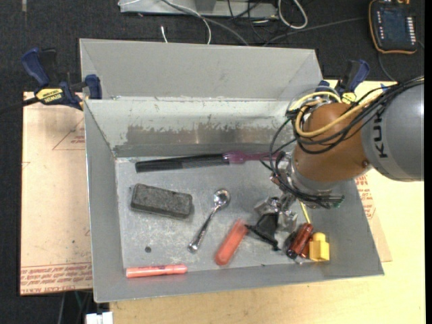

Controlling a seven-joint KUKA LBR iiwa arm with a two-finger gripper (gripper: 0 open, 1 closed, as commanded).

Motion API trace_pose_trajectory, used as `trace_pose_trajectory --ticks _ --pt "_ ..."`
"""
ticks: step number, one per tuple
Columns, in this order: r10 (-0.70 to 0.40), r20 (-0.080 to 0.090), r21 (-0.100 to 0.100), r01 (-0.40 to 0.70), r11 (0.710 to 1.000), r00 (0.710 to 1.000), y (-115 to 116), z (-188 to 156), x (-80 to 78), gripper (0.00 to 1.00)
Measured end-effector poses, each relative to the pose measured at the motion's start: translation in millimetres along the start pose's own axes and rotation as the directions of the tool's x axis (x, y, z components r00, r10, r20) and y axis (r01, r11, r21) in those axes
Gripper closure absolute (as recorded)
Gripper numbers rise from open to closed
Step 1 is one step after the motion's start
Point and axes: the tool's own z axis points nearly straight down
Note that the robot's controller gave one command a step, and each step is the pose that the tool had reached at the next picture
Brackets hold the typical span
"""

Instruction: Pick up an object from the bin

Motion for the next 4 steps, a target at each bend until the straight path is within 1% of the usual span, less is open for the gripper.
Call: trace_pose_trajectory --ticks 2,4 --pt "-0.001 0.001 0.000 0.001 1.000 1.000 0.3 -2.9 -0.6 1.00" --pt "-0.001 0.004 0.000 0.001 1.000 1.000 0.8 -14.6 -2.0 1.00"
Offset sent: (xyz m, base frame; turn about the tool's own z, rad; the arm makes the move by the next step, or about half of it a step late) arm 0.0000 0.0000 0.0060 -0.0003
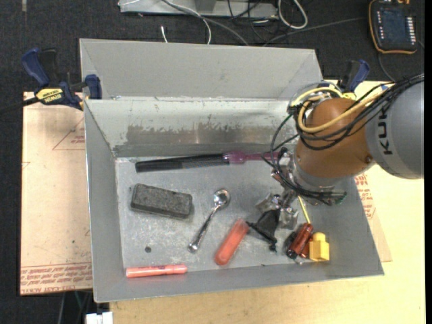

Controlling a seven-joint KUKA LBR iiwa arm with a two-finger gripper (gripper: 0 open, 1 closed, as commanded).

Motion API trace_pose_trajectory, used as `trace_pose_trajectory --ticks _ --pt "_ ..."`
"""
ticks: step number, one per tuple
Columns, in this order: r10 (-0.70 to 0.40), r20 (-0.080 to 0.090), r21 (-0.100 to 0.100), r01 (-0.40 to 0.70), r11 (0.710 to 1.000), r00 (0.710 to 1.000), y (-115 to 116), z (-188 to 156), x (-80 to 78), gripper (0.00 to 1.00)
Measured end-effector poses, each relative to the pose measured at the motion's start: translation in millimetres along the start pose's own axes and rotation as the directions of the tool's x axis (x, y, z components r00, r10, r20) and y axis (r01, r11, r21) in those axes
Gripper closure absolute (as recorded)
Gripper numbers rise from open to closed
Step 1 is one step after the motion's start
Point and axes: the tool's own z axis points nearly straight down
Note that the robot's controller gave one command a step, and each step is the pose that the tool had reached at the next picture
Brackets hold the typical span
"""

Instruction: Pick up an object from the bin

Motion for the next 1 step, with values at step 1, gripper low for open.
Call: trace_pose_trajectory --ticks 1 --pt "0.001 0.000 -0.002 -0.001 1.000 1.000 1.0 -13.6 -0.4 1.00"
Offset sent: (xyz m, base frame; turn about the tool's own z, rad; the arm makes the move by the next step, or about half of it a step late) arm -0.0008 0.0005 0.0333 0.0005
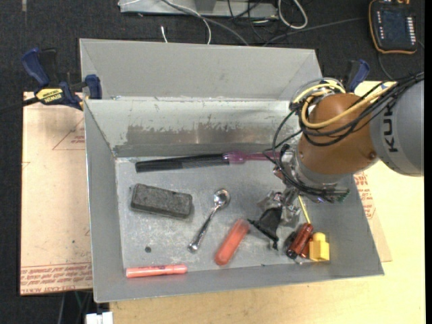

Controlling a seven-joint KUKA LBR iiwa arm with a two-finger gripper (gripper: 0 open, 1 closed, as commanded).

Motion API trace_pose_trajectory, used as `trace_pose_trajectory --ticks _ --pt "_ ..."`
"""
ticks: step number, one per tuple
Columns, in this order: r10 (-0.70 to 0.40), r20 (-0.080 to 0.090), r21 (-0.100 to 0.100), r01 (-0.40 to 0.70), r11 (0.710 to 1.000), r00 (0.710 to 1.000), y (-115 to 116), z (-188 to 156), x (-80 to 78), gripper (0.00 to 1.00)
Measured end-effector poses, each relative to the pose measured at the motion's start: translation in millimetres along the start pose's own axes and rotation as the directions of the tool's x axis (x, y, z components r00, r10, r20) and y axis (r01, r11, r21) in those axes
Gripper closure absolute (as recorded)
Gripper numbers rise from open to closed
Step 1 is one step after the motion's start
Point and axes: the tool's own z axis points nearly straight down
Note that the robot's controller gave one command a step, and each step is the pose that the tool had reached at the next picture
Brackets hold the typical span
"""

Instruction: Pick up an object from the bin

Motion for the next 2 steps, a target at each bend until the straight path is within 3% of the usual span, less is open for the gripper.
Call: trace_pose_trajectory --ticks 1,2 --pt "0.001 0.001 -0.001 -0.001 1.000 1.000 0.3 -16.1 -1.0 1.00" --pt "0.002 -0.001 -0.007 -0.002 1.000 1.000 2.1 -54.2 -1.2 1.00"
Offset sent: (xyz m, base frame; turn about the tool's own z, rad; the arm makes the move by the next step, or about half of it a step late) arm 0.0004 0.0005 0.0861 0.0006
